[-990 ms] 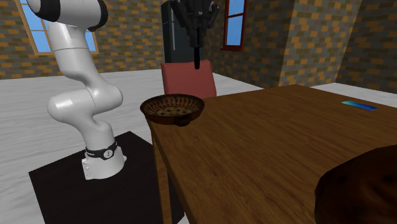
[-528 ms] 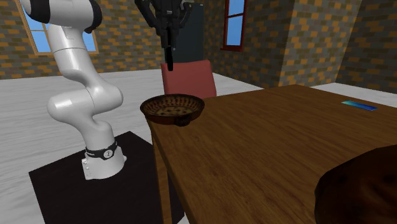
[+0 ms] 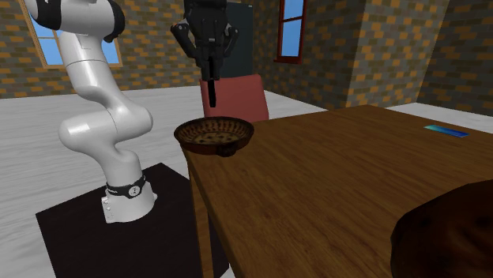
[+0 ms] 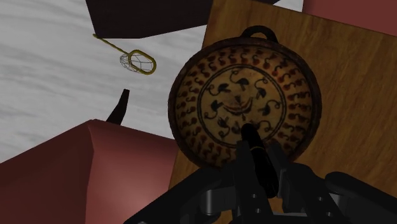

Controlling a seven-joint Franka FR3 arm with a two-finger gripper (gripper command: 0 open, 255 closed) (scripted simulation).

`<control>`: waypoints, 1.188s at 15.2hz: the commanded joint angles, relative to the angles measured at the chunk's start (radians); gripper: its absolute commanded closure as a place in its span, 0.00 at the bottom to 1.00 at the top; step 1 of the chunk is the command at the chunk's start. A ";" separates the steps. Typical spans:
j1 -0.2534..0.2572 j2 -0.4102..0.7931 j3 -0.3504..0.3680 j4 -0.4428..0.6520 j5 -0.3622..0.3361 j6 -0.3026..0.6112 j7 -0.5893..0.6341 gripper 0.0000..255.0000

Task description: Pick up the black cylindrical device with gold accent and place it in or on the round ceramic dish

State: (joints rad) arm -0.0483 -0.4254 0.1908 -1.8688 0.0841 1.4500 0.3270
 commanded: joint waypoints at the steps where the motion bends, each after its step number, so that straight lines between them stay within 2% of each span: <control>1: 0.001 -0.014 -0.001 -0.041 0.002 0.027 -0.004 1.00; 7: 0.004 -0.040 0.001 -0.147 0.007 0.108 -0.008 1.00; 14: 0.004 -0.040 0.001 -0.147 0.007 0.108 -0.008 1.00; 15: 0.004 -0.040 0.001 -0.147 0.007 0.108 -0.008 0.00; 18: 0.004 -0.040 0.001 -0.147 0.007 0.108 -0.008 0.00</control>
State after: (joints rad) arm -0.0447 -0.4655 0.1916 -2.0162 0.0908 1.5579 0.3191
